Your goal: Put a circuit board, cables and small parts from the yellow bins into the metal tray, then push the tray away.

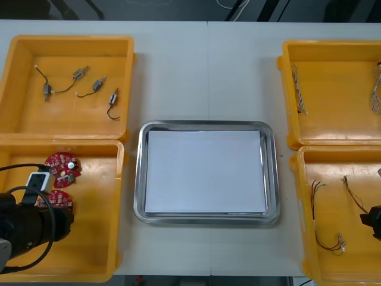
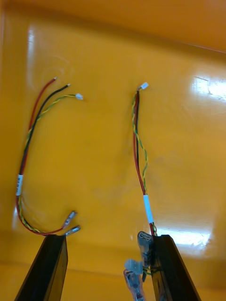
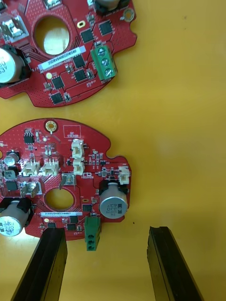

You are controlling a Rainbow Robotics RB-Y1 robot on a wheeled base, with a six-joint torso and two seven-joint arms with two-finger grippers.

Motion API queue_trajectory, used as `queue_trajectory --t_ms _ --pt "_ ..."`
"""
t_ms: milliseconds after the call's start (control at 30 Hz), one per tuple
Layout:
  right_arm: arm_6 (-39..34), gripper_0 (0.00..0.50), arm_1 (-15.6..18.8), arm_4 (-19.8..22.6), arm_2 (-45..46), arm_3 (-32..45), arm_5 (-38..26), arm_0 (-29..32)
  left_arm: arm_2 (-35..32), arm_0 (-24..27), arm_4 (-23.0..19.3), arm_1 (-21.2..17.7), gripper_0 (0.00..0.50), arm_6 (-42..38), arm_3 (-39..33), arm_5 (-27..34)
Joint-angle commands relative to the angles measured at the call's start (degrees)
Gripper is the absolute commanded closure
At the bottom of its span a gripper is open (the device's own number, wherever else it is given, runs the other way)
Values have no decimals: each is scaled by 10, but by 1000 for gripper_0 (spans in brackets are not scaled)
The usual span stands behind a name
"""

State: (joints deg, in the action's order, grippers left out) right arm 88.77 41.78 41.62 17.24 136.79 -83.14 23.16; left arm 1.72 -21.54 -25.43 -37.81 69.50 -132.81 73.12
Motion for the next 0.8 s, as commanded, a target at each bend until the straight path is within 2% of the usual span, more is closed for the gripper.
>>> queue_trajectory --t_ms 33,367,567,800 --pt "10 0 15 -30 20 12 -4 -5 8 -19 6 4 0 -45 5 -10" --pt "6 0 13 -68 -3 12 4 -5 9 -32 6 1 0 -40 19 -43" --pt "5 0 1 -60 -2 12 4 -6 14 -32 11 1 0 -40 29 -54" --pt "-2 0 -33 -35 -3 11 4 -8 24 -30 28 1 0 -45 33 -65"
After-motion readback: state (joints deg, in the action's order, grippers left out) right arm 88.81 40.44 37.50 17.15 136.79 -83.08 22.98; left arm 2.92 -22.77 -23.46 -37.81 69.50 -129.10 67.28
